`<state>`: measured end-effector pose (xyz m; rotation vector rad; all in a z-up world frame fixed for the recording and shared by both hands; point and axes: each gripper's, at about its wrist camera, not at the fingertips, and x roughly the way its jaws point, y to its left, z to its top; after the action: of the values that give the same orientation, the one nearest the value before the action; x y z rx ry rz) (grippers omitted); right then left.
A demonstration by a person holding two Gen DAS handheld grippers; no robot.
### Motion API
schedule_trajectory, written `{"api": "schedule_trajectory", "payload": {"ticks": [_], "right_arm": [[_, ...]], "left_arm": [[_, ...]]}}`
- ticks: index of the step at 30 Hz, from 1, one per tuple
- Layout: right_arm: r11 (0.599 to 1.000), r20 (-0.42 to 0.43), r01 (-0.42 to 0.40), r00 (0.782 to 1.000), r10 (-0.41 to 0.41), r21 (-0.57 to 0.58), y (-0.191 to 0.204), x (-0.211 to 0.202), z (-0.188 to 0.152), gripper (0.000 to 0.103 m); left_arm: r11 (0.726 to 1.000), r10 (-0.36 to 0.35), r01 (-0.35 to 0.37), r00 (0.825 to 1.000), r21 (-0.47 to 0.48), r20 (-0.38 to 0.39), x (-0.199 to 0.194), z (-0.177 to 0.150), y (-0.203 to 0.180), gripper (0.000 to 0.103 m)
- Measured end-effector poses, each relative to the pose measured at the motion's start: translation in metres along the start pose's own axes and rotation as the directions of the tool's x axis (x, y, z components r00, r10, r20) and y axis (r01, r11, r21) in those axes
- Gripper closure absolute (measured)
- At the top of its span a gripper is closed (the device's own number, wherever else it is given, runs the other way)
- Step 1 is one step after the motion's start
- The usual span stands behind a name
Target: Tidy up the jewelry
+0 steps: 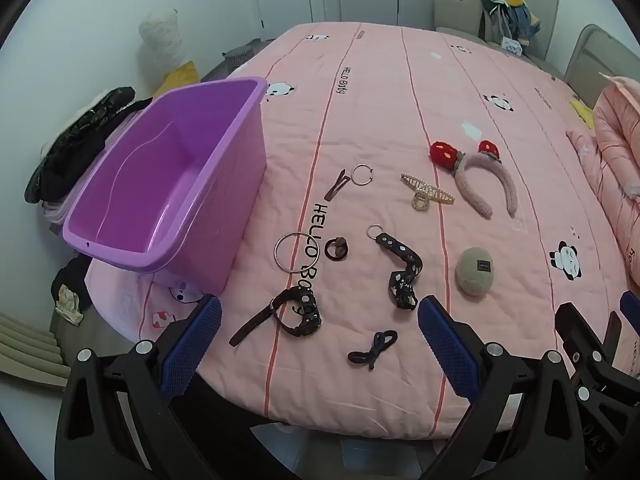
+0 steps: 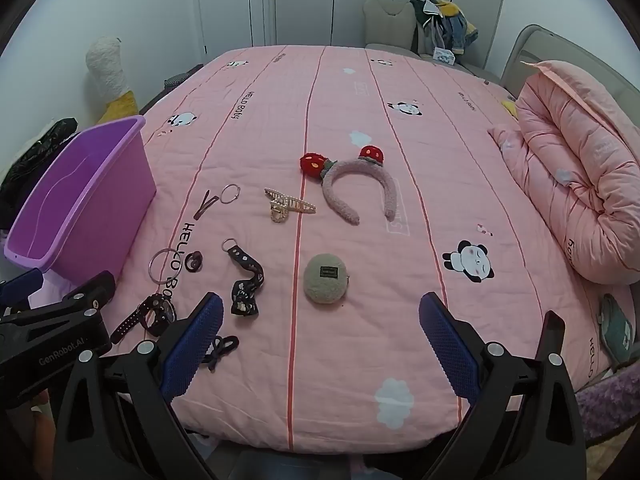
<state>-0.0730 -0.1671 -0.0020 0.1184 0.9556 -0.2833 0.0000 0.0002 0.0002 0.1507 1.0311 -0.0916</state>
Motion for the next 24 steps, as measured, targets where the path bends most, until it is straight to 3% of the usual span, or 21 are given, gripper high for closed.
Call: {"api": "schedule_trajectory", "payload": {"ticks": [24], "right_arm": [[1.0, 0.002, 0.001, 1.0, -0.001, 0.0, -0.0001, 0.0003, 0.0001, 0.009]], "left_arm": [[1.0, 0.009, -0.009, 1.0, 0.005, 0.001, 0.0001, -0.0001, -0.0003, 0.006]]}}
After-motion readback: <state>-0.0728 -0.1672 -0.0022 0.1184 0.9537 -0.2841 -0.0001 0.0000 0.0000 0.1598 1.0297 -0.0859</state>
